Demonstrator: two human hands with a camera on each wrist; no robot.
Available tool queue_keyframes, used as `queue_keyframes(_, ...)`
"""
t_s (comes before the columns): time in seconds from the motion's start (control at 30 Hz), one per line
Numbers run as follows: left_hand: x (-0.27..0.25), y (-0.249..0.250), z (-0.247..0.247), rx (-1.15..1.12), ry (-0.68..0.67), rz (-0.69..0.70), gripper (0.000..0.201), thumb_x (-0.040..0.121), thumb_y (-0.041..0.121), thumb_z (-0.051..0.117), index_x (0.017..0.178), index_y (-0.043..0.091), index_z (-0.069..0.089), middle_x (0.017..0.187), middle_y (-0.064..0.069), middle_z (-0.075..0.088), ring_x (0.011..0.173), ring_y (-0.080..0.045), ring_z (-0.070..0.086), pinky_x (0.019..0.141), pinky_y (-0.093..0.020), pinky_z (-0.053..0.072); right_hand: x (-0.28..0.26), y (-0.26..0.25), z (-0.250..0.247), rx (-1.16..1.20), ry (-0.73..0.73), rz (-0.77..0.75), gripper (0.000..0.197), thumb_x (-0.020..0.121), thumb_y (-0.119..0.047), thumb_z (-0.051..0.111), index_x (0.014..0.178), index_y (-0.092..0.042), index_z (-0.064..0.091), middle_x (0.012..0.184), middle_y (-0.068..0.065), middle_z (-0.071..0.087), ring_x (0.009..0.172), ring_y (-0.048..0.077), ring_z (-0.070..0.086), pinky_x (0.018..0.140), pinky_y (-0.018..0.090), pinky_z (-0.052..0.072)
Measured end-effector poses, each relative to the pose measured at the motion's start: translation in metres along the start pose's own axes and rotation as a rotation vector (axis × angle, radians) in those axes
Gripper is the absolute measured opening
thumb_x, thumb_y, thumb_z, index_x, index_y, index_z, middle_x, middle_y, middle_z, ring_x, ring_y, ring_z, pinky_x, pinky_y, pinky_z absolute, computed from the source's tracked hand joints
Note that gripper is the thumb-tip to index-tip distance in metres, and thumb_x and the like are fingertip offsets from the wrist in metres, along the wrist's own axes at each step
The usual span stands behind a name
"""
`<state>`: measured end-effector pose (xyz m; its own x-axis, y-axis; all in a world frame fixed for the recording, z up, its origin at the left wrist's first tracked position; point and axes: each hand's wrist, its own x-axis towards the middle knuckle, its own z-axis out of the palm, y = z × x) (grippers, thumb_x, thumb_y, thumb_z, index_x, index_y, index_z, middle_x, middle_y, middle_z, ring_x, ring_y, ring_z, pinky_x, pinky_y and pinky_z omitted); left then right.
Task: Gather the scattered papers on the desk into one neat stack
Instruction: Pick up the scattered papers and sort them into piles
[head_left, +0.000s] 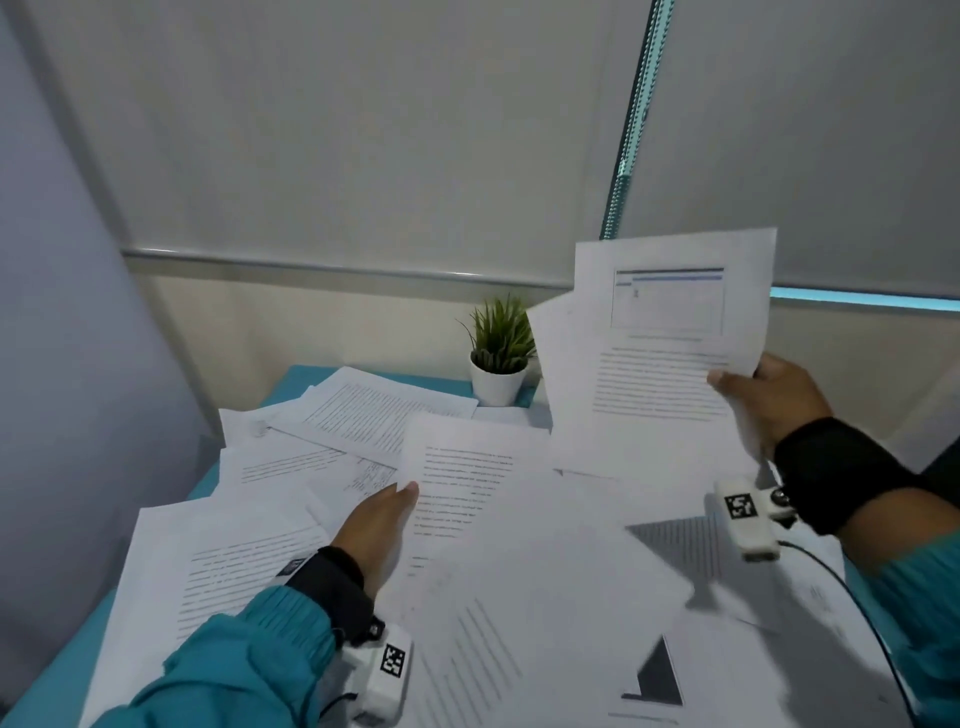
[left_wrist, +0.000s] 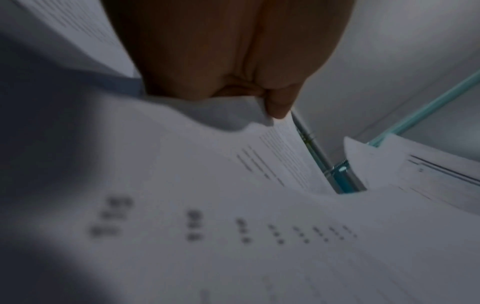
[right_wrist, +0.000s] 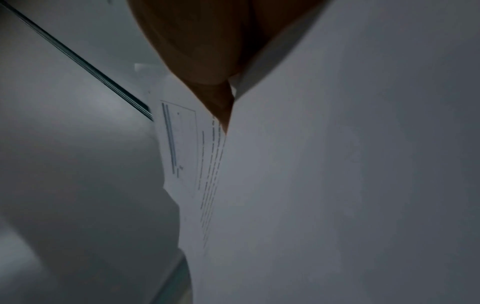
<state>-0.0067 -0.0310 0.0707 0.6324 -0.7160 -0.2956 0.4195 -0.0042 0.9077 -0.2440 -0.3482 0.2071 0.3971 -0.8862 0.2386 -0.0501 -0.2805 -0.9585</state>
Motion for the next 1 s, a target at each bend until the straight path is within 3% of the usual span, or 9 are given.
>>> queue_keyframes(0.07,-0.002,-0.008,0.002,0.144,0.001,-0.001,0.04,0.102,0.042,0.043,0.135,0.02,0.05,0.139,0.01,0.048,0.129,-0.008,0.041,0.113,-0.028,0.023,-0.009,0.025,0.005,-0.039,0.017,0.057,0.033,0.085,0.002,0.063,0.119,0.002,0.062,0.108,0.014,0.067,0.101,0.028,0.062,0.097,0.037,0.048)
queue_keyframes(0.2,-0.004,-0.021,-0.001,0.197,-0.01,-0.046,0.084,0.086,0.059,0.061,0.149,0.01,0.036,0.149,0.002,0.041,0.138,-0.016,0.041,0.118,-0.034,0.025,-0.04,0.062,0.009,-0.067,0.029,0.154,0.031,0.088,-0.002,0.061,0.118,-0.005,0.063,0.11,0.01,0.066,0.098,0.023,0.061,0.096,0.035,0.048)
queue_keyframes(0.37,-0.015,-0.014,0.011,0.234,-0.29,-0.032,0.045,0.081,0.004,0.075,0.123,0.009,0.061,0.117,-0.011,0.071,0.104,-0.021,0.07,0.084,-0.028,0.057,-0.063,0.089,0.003,-0.025,0.068,0.227,0.033,0.091,-0.006,0.059,0.124,-0.006,0.06,0.114,0.008,0.065,0.102,0.026,0.061,0.096,0.034,0.044)
queue_keyframes(0.53,-0.012,-0.019,0.011,0.895,-0.337,0.031,0.074,0.058,0.033,0.09,0.122,0.033,0.053,0.115,0.013,0.069,0.107,-0.005,0.063,0.09,-0.027,0.054,-0.067,0.09,-0.006,0.07,0.13,0.206,0.031,0.091,-0.007,0.058,0.122,-0.005,0.06,0.112,0.009,0.065,0.102,0.025,0.061,0.094,0.034,0.044)
queue_keyframes(0.63,-0.013,-0.015,0.014,0.808,-0.287,0.075,0.052,0.065,0.024,0.088,0.111,0.026,0.064,0.106,0.008,0.073,0.1,-0.008,0.067,0.08,-0.02,0.054,-0.061,0.085,-0.016,0.196,0.214,0.174,0.028,0.09,-0.006,0.061,0.118,-0.004,0.062,0.107,0.006,0.068,0.101,0.025,0.064,0.098,0.04,0.046)
queue_keyframes(0.73,-0.007,-0.008,0.007,0.651,-0.127,0.143,0.037,0.075,0.015,0.083,0.109,0.018,0.069,0.099,0.007,0.075,0.088,-0.003,0.071,0.069,-0.012,0.052,-0.056,0.069,-0.024,0.282,0.221,0.187,0.002,0.09,-0.011,0.063,0.089,-0.013,0.063,0.074,-0.009,0.068,0.062,0.002,0.065,0.069,0.023,0.054)
queue_keyframes(0.8,-0.004,-0.006,0.0,0.516,-0.012,0.163,0.029,0.084,0.011,0.074,0.112,0.014,0.069,0.101,0.005,0.076,0.086,-0.004,0.072,0.071,-0.014,0.055,-0.059,0.063,-0.023,0.336,0.185,0.212,0.014,0.088,-0.019,0.067,0.078,-0.016,0.057,0.06,-0.012,0.065,0.047,-0.002,0.059,0.052,0.013,0.05)
queue_keyframes(0.9,0.0,-0.008,-0.003,0.394,0.074,0.148,0.024,0.094,0.011,0.061,0.118,0.013,0.067,0.109,0.0,0.075,0.101,-0.016,0.071,0.095,-0.035,0.053,-0.066,0.075,-0.009,0.412,0.039,0.285,0.061,0.063,-0.035,0.08,0.113,-0.006,0.063,0.107,0.006,0.072,0.093,0.02,0.071,0.074,0.028,0.058)
queue_keyframes(1.0,0.005,-0.014,-0.004,0.4,0.11,0.142,0.023,0.097,0.014,0.056,0.118,0.015,0.065,0.11,-0.002,0.074,0.105,-0.021,0.069,0.098,-0.04,0.051,-0.081,0.08,0.014,0.393,-0.052,0.294,0.088,0.046,-0.046,0.086,0.123,-0.011,0.061,0.117,0.006,0.069,0.104,0.024,0.067,0.085,0.036,0.055)
